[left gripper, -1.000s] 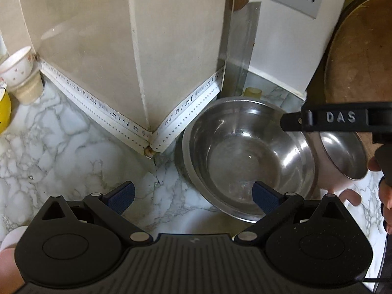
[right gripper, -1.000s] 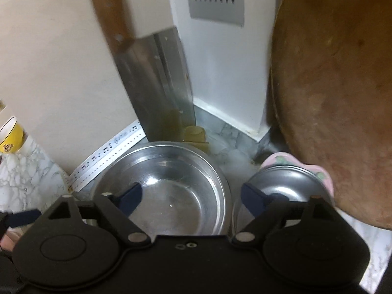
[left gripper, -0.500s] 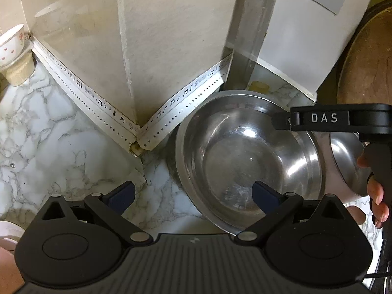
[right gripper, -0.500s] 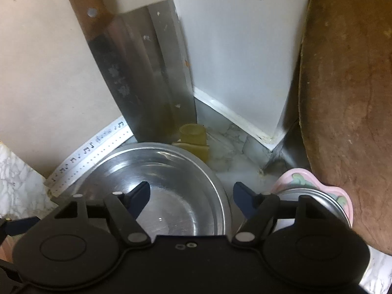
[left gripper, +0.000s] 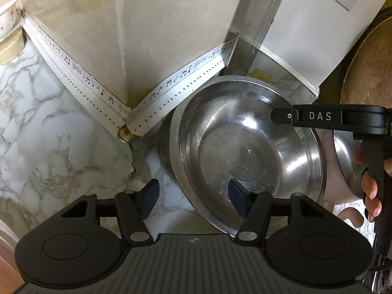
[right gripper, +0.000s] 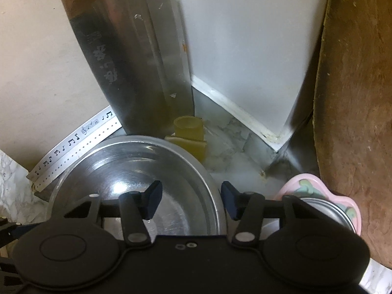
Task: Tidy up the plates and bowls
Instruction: 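Close both grippers on the steel bowl rim and lift it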
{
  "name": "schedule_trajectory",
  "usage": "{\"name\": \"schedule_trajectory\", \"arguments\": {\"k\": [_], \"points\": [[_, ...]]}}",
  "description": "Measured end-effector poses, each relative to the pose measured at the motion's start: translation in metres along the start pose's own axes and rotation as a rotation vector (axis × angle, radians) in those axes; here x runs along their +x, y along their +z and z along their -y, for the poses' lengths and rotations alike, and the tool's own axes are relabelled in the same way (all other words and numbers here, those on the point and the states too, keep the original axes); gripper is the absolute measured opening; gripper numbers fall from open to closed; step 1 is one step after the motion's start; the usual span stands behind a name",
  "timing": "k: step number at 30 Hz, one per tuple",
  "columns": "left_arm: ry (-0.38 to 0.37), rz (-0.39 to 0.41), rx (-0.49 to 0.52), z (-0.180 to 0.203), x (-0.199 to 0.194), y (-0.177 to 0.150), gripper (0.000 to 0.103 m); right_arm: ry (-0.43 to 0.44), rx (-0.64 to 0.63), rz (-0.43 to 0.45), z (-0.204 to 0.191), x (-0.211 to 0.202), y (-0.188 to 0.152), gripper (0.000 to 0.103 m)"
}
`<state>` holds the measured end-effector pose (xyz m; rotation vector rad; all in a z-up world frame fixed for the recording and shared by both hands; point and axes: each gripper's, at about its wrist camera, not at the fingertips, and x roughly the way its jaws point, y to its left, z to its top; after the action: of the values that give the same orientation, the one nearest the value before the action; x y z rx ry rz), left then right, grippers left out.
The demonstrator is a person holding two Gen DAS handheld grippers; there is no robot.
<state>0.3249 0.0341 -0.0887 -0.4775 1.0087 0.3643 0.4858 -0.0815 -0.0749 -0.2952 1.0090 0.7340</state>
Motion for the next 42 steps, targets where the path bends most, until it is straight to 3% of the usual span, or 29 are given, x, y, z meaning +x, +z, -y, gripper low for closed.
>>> {"name": "schedule_trajectory", "arguments": {"k": [2,7,10,17,29,42], "points": [[-0.007,-0.012,-0.005,-0.001,0.002,0.000,0.043,-0.006,-0.005,0.003,0.001,0.000,-0.001,0.047],[-0.010,-0.010,-0.006,-0.002,0.003,0.001,0.030,-0.039,-0.037,0.022,-0.001,-0.001,-0.005,0.036],[-0.020,-0.015,-0.009,-0.002,0.003,0.001,0.020,-0.054,-0.034,0.034,0.003,-0.004,-0.007,0.024],[-0.020,0.000,-0.006,0.000,0.000,0.003,0.020,-0.050,-0.014,0.069,0.007,-0.011,-0.008,0.022],[-0.079,0.012,-0.018,-0.010,-0.041,0.006,0.020,-0.014,0.043,0.114,0.012,-0.049,0.000,0.019],[-0.125,0.028,0.087,0.000,-0.091,-0.004,0.020,-0.002,0.194,0.166,0.013,-0.120,-0.026,0.018]]}}
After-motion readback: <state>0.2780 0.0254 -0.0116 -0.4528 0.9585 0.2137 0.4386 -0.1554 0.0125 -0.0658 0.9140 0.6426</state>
